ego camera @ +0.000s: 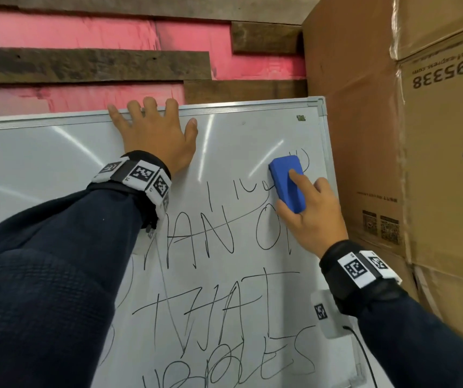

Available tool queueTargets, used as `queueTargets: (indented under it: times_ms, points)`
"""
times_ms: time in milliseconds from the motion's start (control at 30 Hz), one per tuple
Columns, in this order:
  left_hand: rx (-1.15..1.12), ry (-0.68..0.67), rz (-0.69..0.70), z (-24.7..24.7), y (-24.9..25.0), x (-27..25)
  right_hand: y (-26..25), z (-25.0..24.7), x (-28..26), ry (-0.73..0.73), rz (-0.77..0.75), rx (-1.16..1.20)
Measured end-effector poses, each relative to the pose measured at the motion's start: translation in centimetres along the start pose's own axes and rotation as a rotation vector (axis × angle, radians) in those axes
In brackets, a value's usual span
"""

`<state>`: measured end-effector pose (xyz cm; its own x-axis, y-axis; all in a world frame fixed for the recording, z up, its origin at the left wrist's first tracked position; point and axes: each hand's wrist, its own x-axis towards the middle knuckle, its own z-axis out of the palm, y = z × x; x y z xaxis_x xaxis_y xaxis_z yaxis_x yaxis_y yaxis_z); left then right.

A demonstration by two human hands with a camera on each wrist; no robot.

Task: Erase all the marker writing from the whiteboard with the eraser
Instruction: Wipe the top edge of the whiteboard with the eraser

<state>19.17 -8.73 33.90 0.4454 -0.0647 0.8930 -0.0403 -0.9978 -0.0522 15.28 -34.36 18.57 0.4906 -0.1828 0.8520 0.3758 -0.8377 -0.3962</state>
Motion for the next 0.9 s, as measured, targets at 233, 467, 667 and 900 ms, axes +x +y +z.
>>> queueTargets:
  times_ms: [233,467,667,900]
  points:
    - [-0.044,0.001,-0.053,0.0,1.3,-0.2,0.9,-0.9,1.4,-0.004,0.024,-0.002]
    - [-0.070,0.014,-0.027,0.6,2.0,-0.6,3.2,-1.6,1.1,-0.017,0.090,-0.148]
    - [-0.074,0.045,-0.020,0.9,1.6,-0.7,2.8,-1.4,1.4,-0.040,0.042,-0.161]
    - [-0.079,0.047,-0.007,1.2,1.7,-0.7,3.8,-1.6,1.8,0.013,0.119,-0.038]
